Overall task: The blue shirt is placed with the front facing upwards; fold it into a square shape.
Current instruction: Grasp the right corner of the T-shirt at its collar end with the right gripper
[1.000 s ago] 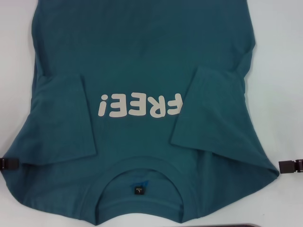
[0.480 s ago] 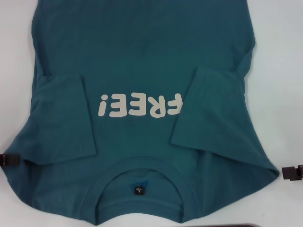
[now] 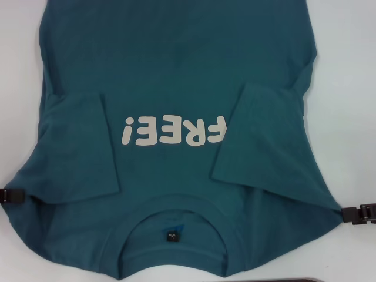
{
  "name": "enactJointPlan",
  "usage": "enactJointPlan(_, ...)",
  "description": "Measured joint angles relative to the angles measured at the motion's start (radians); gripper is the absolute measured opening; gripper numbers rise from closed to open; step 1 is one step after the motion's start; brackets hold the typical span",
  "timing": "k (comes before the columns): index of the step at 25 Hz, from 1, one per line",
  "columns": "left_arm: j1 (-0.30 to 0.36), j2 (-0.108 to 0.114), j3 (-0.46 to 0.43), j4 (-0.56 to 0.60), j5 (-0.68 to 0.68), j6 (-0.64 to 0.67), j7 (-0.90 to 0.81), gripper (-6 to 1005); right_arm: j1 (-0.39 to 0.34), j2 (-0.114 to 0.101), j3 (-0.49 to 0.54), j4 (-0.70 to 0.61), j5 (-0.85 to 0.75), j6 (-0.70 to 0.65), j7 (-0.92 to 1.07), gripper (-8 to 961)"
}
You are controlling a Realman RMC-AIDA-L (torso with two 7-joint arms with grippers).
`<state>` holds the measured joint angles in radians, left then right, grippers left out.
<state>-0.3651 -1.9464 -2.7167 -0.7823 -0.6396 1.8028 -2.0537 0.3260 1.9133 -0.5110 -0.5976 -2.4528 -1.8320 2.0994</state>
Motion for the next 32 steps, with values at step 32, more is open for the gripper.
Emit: enactJointPlan(32, -0.013, 0.005, 0.001, 0.0, 0.0, -0.005, 0.0, 2, 0.061, 0.026, -0.025, 0.029, -0.015, 0.04, 0.026, 842)
